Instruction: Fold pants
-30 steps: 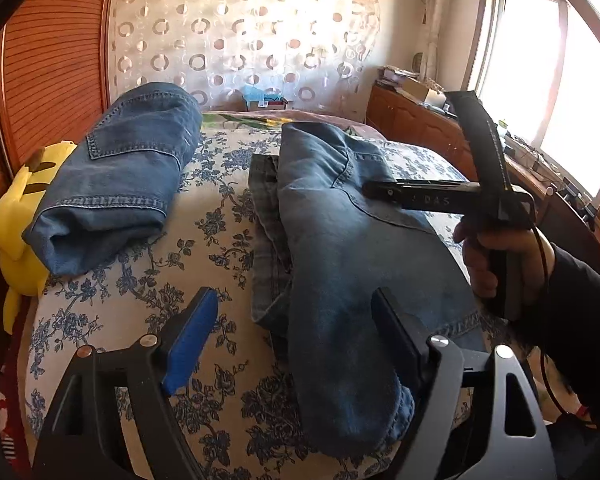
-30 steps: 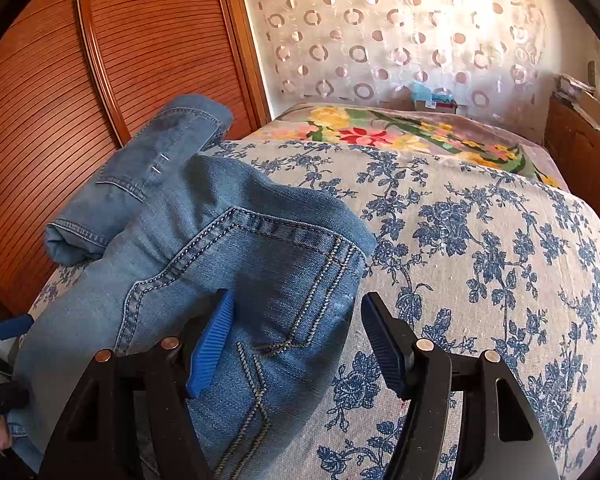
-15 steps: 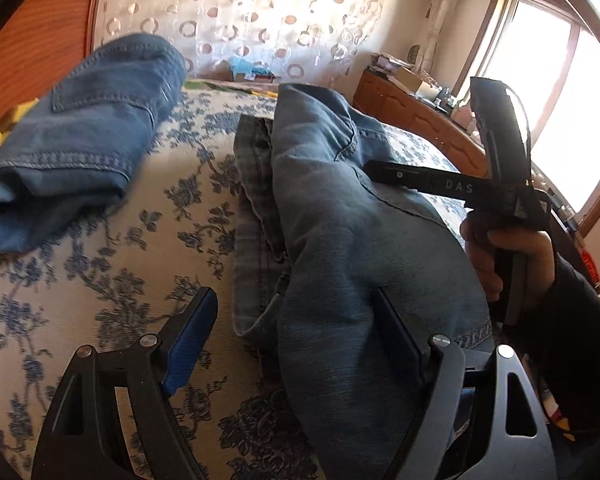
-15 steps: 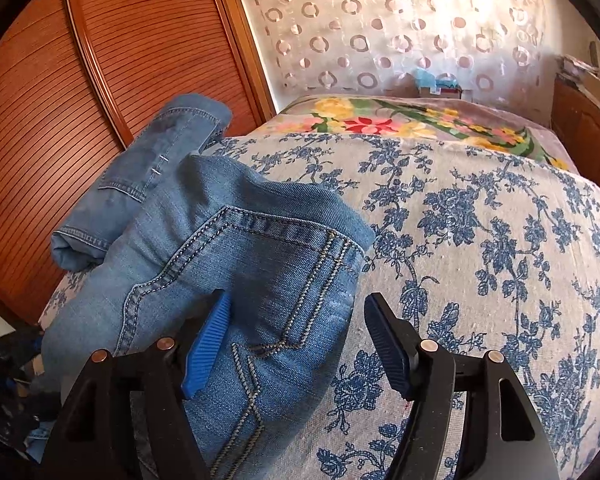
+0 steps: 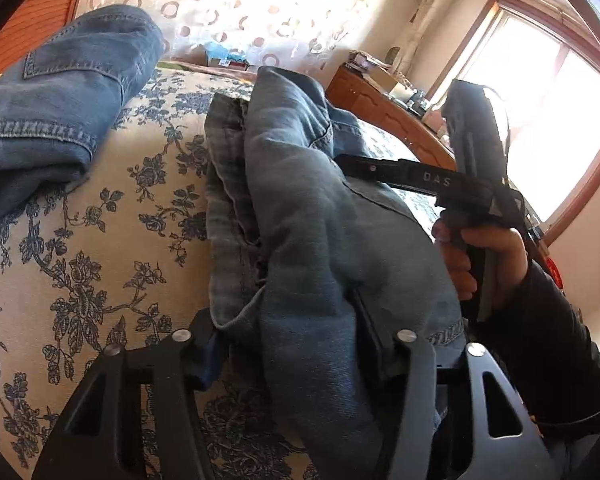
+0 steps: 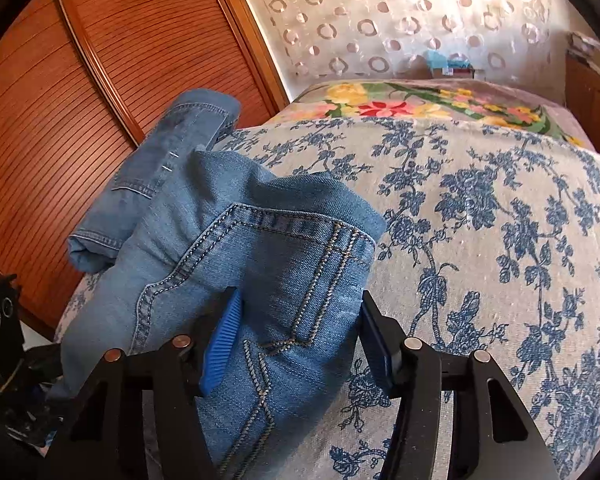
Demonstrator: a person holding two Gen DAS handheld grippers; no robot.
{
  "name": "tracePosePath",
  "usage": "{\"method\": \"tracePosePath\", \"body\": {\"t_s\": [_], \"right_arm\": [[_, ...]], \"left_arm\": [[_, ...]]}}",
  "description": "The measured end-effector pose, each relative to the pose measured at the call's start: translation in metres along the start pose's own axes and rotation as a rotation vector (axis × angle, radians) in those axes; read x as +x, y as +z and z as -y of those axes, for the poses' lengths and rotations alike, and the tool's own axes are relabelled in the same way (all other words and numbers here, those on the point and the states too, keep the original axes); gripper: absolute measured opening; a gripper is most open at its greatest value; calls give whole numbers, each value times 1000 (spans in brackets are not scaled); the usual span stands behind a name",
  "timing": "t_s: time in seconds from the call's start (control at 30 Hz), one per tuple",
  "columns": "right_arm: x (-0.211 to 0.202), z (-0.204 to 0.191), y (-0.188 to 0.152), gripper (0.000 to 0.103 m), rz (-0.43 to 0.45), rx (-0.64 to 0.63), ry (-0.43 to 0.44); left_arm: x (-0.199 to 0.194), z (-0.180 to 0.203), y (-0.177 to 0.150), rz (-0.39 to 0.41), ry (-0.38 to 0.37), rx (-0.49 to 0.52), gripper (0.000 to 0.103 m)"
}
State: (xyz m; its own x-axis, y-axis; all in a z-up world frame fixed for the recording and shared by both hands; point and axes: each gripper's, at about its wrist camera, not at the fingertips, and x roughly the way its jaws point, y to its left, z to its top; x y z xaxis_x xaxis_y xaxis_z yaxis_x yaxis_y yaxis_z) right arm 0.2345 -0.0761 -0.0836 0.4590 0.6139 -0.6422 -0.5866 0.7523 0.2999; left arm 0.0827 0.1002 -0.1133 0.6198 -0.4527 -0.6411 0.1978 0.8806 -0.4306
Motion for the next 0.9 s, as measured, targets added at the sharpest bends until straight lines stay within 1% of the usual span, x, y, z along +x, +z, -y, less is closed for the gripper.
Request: {"method": "tracePosePath", "body": {"t_s": [0.03,0.07,0.1,0.2,0.27,0.33,0.47,0.63,0.77,0.9], "right_arm": [[0,1,2,53,-8,7,9],[0,1,3,48,-15,5,15],[-1,-1,5,39,-17,-7,18],[-8,-10,7,25,-3,-40,7],[-17,-19,9,23,31,-62,-5],[-31,-29,12,22,81,-86,-5],[-52,-58,26,21,159,-149,-18],[-68,-87,49,21,216,-222,1],[-68,-107,74,21,259,-257,29],[-55,-130,103,21,288,-261,71]], "left_arm": [[-2,2,0,6,-1,3,44],[-5,5,0,14,3,15,41],[-8,7,0,20,8,25,35],[-14,11,2,35,7,32,25],[-22,13,3,61,-11,22,22],[-30,14,4,82,-26,17,21],[-47,13,9,129,-19,22,20],[-80,2,27,212,-19,18,20],[-105,-16,53,262,20,30,20],[-123,-42,78,291,66,24,20]]}}
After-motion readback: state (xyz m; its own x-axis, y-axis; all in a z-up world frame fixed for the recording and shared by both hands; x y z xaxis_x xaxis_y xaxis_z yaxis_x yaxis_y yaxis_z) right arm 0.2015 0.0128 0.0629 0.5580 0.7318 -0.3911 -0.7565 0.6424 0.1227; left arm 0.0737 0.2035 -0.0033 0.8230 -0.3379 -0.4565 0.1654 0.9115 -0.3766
